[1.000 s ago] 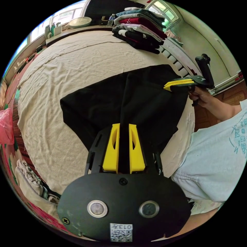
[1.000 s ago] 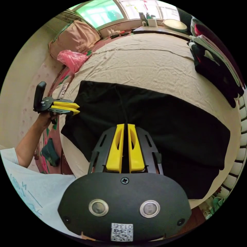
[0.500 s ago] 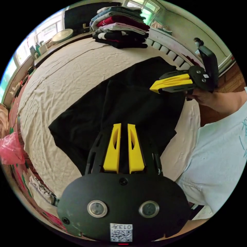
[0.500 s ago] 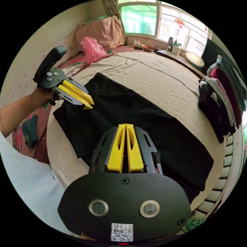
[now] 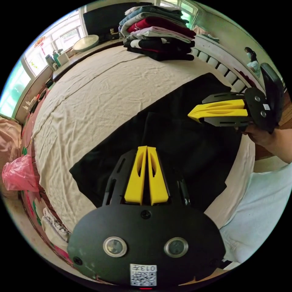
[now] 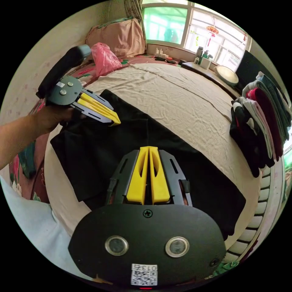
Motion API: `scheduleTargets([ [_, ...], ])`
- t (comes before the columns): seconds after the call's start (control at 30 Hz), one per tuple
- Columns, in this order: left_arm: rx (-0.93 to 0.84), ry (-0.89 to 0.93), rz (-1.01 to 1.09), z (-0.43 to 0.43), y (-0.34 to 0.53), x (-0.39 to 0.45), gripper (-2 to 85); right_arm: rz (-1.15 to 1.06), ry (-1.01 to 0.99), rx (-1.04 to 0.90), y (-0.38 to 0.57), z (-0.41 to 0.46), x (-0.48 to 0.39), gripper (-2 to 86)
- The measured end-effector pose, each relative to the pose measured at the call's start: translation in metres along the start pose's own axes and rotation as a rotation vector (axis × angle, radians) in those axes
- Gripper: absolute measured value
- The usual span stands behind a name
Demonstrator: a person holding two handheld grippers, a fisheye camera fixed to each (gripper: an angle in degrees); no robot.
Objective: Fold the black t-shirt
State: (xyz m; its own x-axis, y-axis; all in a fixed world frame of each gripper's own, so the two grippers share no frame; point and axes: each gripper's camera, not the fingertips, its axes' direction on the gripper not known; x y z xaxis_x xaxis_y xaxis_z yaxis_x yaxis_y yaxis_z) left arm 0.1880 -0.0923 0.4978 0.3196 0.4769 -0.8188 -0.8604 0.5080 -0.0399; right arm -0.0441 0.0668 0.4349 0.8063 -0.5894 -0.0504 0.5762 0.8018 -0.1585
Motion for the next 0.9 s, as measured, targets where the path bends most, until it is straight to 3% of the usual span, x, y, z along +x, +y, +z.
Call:
scheduleTargets([
  [0.13, 0.032, 0.084, -0.097, 0.004, 0.011, -0.011, -0.3, -0.050, -0.010, -0.075, -0.009, 0.024, -0.005, 0.2],
  [0.27, 0.106, -0.002, -0.098, -0.013, 0.018, -0.001, -0.4, 0.016, -0.031, 0.022, -0.024, 0.007, 0.004, 0.2],
  [0.43, -0.012, -0.060, -0.075, 0.005, 0.012, 0.012, -0.4, -0.099, 0.000, 0.032, -0.065, 0.018, -0.006, 0.2],
  [0.7, -0.018, 0.011, -0.205, 0.005, 0.024, -0.005, 0.0, -0.217, -0.027, -0.095, -0.120, 0.057, -0.005, 0.5],
  [0.83, 0.129, -0.057, -0.354, -0.039, 0.092, -0.011, 1.4, -0.217, -0.041, 0.066, -0.137, 0.024, 0.008, 1.4],
  [0.9, 0.155, -0.025, -0.458, -0.047, 0.134, -0.017, 4.2, -0.312, -0.146, 0.079, -0.159, 0.017, 0.007, 3.2],
])
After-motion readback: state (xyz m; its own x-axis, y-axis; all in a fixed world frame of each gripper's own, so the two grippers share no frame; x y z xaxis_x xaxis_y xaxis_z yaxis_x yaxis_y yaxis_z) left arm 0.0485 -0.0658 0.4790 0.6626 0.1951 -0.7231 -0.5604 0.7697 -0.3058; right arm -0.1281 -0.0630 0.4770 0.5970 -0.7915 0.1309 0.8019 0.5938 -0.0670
